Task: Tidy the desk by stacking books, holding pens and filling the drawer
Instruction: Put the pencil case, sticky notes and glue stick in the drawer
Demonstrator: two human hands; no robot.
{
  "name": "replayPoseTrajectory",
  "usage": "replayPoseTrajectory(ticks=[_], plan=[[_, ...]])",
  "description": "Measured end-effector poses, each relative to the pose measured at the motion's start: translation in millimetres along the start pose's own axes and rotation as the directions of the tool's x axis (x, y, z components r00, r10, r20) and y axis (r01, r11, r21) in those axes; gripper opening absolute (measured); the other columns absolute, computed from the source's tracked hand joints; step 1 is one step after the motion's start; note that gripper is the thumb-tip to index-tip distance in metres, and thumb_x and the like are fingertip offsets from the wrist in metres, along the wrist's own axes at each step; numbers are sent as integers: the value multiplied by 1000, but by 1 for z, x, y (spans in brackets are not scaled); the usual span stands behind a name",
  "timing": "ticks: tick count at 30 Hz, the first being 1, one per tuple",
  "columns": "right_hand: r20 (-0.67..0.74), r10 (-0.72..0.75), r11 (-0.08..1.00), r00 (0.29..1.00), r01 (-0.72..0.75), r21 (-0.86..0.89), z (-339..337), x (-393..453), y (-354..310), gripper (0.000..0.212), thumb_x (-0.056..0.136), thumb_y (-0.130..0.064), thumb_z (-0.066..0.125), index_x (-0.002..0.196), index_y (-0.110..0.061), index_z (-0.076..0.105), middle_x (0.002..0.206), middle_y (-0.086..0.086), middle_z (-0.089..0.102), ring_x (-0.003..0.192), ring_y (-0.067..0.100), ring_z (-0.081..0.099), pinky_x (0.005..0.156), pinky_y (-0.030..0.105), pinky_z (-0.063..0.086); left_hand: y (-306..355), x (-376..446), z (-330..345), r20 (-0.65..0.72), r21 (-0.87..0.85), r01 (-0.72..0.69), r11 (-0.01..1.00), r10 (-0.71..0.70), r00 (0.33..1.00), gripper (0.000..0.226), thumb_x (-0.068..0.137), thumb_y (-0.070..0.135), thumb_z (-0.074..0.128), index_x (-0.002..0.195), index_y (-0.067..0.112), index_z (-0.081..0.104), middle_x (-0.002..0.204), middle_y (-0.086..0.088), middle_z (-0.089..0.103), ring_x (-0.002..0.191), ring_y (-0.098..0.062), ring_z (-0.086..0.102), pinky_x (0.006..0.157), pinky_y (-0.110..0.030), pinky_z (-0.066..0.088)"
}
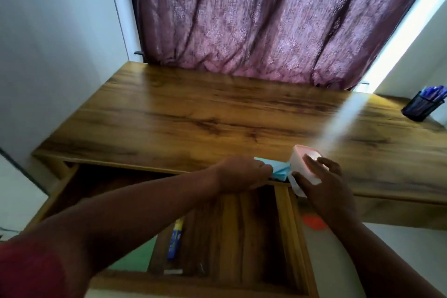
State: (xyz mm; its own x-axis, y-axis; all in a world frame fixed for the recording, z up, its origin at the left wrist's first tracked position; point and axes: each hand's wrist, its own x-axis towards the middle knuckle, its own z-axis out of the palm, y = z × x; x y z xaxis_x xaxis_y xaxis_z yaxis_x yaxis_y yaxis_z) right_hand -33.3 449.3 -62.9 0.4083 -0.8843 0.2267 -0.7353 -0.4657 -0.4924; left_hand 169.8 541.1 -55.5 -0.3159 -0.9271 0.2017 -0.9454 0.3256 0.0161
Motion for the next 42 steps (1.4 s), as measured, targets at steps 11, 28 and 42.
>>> replayPoseTrajectory(ticks=[11, 28, 42], plan=[[573, -70, 979, 817, 166, -117, 59, -113, -25, 64, 85, -62, 45, 143, -46, 25, 155, -10, 19, 136, 19, 27, 109, 32, 31, 7, -140, 65, 498, -29, -58, 998, 65, 865, 34, 97, 25, 43, 124, 4, 49, 138, -24, 49, 104, -42, 63, 82, -51, 55], [671, 37, 986, 741, 83, -147, 73, -127, -40, 91, 72, -60, 56, 139, -52, -4, 152, 0, -6, 129, 35, 35, 92, 39, 47, 8, -152, 101, 550, -92, 96, 991, -29, 835, 33, 96, 28, 48, 125, 14, 57, 136, -8, 53, 119, -31, 53, 84, -42, 48], [635, 27, 993, 772, 54, -109, 82, -138, -35, 90, 74, -65, 54, 142, -48, -3, 152, -5, -14, 134, 29, 28, 100, 40, 44, -12, -136, 113, 553, 47, 375, 926, -337, 762, 68, 92, 55, 44, 150, 26, 23, 155, -8, 28, 141, -28, 24, 114, -45, 15]])
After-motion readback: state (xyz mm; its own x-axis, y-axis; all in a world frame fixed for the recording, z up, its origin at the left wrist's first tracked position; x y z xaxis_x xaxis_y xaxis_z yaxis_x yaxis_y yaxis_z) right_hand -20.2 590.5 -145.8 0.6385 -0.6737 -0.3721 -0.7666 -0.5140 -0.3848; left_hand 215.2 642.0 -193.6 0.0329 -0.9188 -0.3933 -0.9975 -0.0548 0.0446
